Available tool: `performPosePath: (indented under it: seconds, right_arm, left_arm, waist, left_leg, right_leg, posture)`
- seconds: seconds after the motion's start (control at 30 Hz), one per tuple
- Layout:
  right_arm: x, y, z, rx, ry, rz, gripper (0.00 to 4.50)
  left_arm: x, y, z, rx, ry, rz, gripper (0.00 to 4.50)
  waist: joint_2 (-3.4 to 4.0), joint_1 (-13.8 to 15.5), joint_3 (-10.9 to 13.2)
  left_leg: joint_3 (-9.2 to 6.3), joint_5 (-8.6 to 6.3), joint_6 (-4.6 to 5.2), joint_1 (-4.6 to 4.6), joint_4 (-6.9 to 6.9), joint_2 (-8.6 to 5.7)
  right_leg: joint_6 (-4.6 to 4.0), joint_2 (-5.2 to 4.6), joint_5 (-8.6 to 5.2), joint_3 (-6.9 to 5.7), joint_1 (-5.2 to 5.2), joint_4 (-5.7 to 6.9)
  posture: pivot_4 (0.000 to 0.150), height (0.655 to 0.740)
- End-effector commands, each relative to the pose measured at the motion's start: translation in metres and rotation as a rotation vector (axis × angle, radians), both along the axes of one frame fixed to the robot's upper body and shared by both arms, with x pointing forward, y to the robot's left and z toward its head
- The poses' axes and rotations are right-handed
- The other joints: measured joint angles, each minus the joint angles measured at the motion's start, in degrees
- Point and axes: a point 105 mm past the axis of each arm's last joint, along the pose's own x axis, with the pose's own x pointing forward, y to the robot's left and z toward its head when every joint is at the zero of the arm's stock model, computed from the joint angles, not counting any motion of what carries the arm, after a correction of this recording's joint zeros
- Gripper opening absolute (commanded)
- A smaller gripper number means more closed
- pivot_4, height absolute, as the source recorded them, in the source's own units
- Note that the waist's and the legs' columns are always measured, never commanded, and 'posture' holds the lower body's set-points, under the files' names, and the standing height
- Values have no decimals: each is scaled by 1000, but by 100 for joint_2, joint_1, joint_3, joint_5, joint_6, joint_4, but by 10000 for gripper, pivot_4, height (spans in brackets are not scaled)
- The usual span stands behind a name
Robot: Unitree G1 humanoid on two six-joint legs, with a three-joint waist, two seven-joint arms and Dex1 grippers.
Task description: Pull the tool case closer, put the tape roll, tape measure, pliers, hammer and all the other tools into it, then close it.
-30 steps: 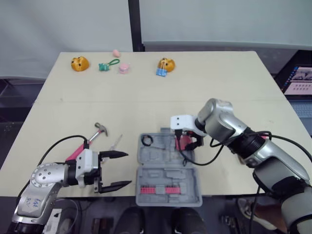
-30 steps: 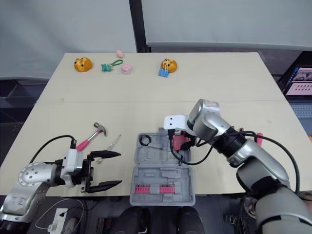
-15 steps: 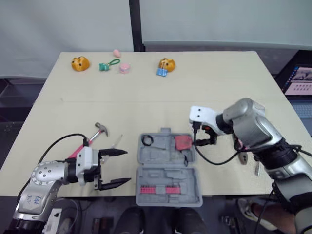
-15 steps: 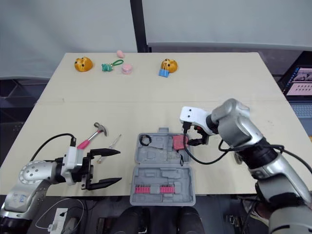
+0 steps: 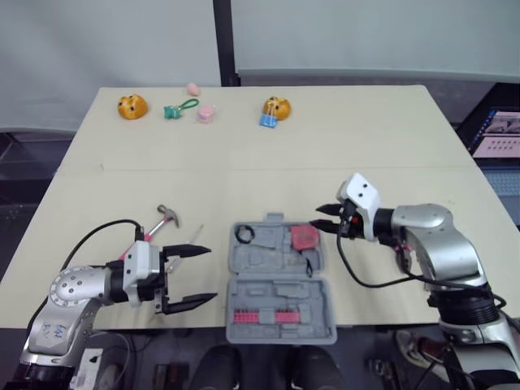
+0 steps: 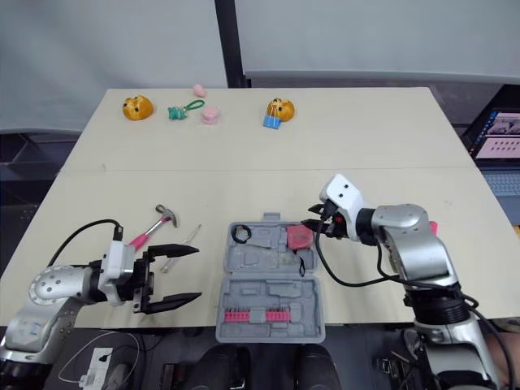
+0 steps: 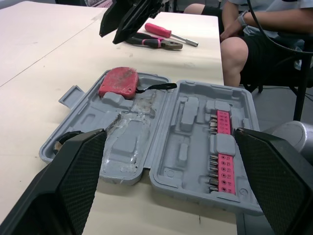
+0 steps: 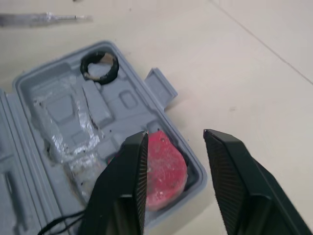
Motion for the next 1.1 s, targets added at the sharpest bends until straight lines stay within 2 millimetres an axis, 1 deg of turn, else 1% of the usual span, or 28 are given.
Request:
performPosePath:
  seconds: [0.03, 0.23, 0.43, 0.57, 0.7, 0.83, 0.93, 1.0, 1.03, 1.1]
  right_arm:
    - [-1, -3, 5, 22, -56, -16, 21191]
    - [-5, -5, -10, 64, -47, -52, 21191]
    - [-10, -2, -28, 94, -46, -70, 21191]
    - [-7, 4, -33, 103, -68, -64, 21191]
    - [-4, 5, -36, 76, -81, -80, 21191]
    - [-5, 4, -37, 40, -84, -69, 21191]
    - [-11, 4, -21, 19, -81, 7, 21191]
    - [-15, 2, -14, -16, -87, 79, 21191]
    - [-17, 1, -13, -25, -88, 105, 21191]
    - [-21, 0, -15, -68, -49, 164, 21191]
  left_arm:
    - [-3, 0, 8, -1, -29, -10, 45000]
    - [-3, 0, 8, 2, -26, -14, 45000]
    - [-2, 0, 9, 12, -24, -20, 45000]
    - [-3, 0, 10, 19, -24, -25, 45000]
    - [-3, 0, 10, 24, -21, -27, 45000]
    - [-3, 0, 9, 26, -18, -30, 45000]
    - [-1, -4, 8, 15, -18, -36, 45000]
    - [0, -7, 7, 5, -16, -43, 45000]
    - [0, -8, 6, 2, -15, -46, 45000]
    - [2, -10, 4, -2, -14, -52, 45000]
  waist:
    - [0, 10, 0]
    - [0, 6, 0]
    - [-1, 6, 0]
    - [-1, 3, 0]
    - [-1, 5, 0]
    - [0, 5, 0]
    - [0, 14, 0]
    - [0, 8, 0]
    - [-1, 8, 0]
    - [-1, 7, -1]
  left_leg:
    - [0, 0, 0, 0, 0, 0]
    - [0, 0, 0, 0, 0, -1]
    - [0, 0, 0, 0, 0, 0]
    - [1, 0, 1, 1, 1, 0]
    - [1, 0, 1, 1, 1, 0]
    - [1, 0, 1, 1, 2, 0]
    - [0, 0, 1, 0, 2, 0]
    - [1, 0, 1, 0, 3, -1]
    - [1, 0, 1, 0, 3, -1]
    - [-1, 0, 1, 1, 1, 0]
  right_leg:
    - [0, 0, 0, 0, 0, 0]
    - [0, 0, 0, 1, 1, 0]
    - [0, 1, 0, 2, 0, 1]
    - [0, 1, 0, 3, 0, 2]
    - [0, 1, 0, 4, 0, 2]
    - [0, 1, 0, 4, 0, 3]
    - [0, 0, 0, 4, -1, 3]
    - [0, 0, 0, 4, 0, 2]
    - [0, 0, 0, 5, 0, 2]
    - [0, 2, 0, 3, 0, 1]
  posture:
    - [1500, 6677]
    - [1500, 6677]
    - [1500, 6677]
    - [1500, 6677]
    - [1500, 6677]
    - [1500, 6677]
    - [1500, 6677]
    - [1500, 6677]
    - [1500, 6677]
    - [1500, 6677]
